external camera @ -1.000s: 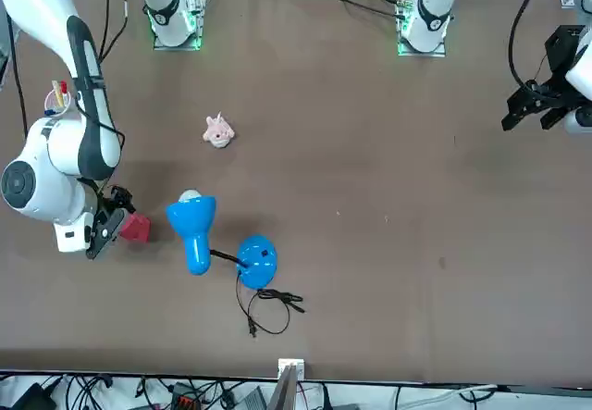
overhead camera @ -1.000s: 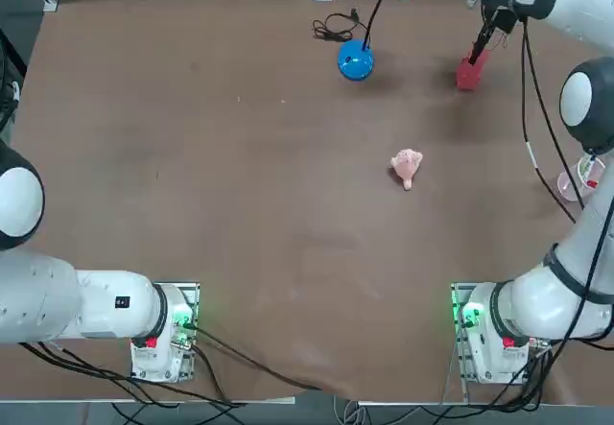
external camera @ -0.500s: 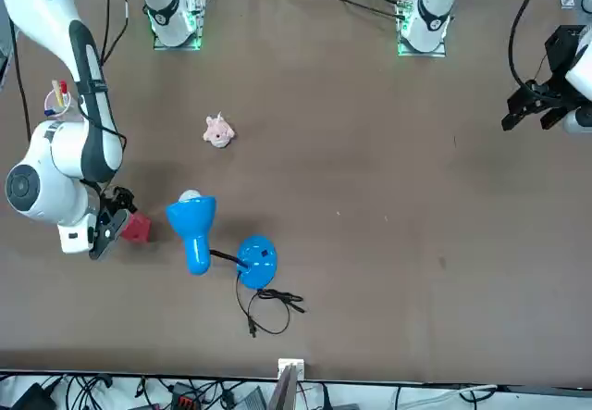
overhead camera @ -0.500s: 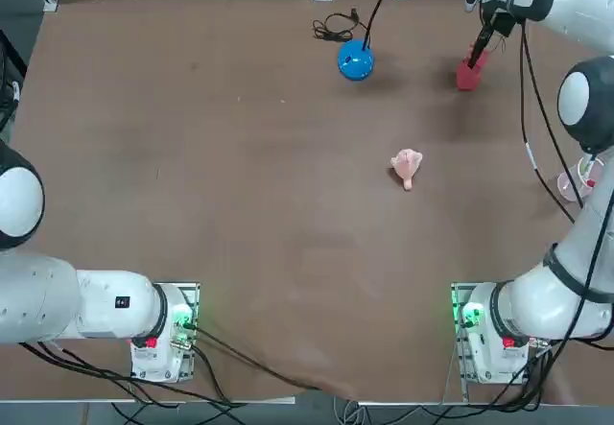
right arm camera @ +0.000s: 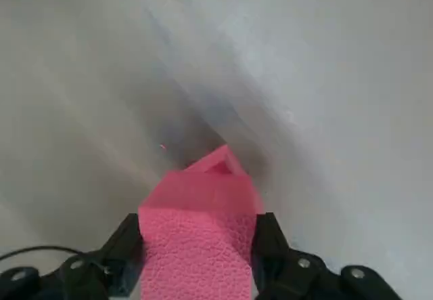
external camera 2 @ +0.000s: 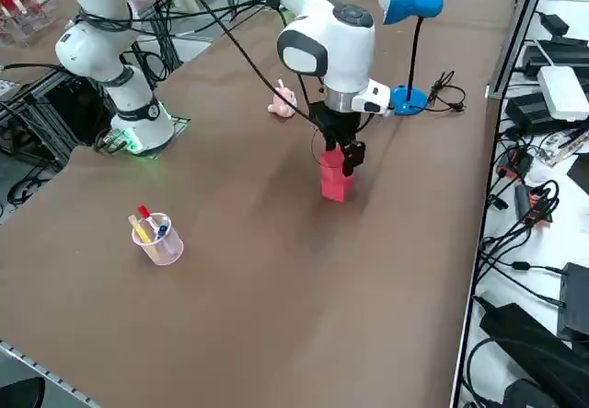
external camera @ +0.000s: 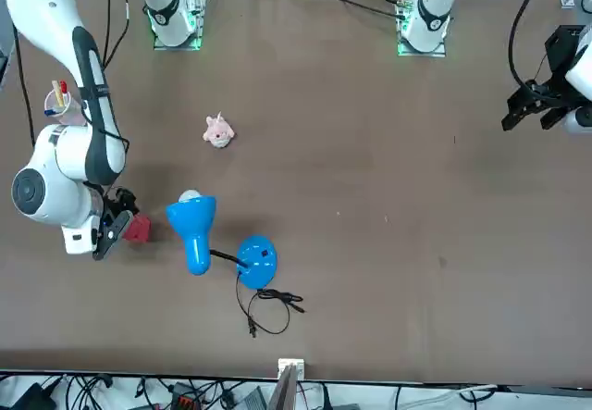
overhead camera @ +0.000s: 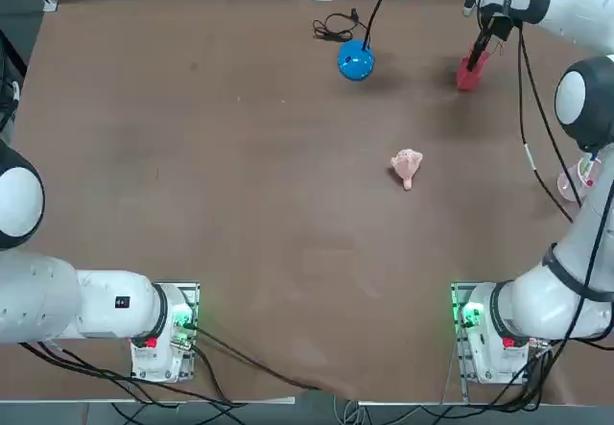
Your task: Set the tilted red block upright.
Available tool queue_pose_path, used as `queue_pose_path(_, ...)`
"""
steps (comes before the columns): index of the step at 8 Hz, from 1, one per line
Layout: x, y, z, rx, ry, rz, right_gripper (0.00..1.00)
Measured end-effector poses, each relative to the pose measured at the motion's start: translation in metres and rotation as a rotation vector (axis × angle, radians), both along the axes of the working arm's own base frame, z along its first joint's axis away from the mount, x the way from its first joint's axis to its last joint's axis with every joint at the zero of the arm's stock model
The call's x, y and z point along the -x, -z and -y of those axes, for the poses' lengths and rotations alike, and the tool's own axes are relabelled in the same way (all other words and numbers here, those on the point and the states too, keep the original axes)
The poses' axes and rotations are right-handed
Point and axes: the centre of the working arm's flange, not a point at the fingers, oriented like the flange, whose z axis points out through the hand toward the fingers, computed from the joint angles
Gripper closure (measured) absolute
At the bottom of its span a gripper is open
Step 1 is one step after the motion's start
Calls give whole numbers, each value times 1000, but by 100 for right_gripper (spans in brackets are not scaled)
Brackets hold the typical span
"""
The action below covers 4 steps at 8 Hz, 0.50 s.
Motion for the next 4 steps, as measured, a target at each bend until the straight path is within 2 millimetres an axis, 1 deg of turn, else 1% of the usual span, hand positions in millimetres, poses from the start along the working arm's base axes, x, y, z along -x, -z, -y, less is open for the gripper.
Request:
queue_pose_path(1, -1, -2, 5, 5, 24, 5, 23)
queue_pose_path(2, -2, -9, 16, 16, 60, 16, 30)
queue_pose_path(3, -4, -19, 28, 27, 102, 25, 30)
queue_pose_path(4, -4, -31, 36, 32, 163, 27, 30)
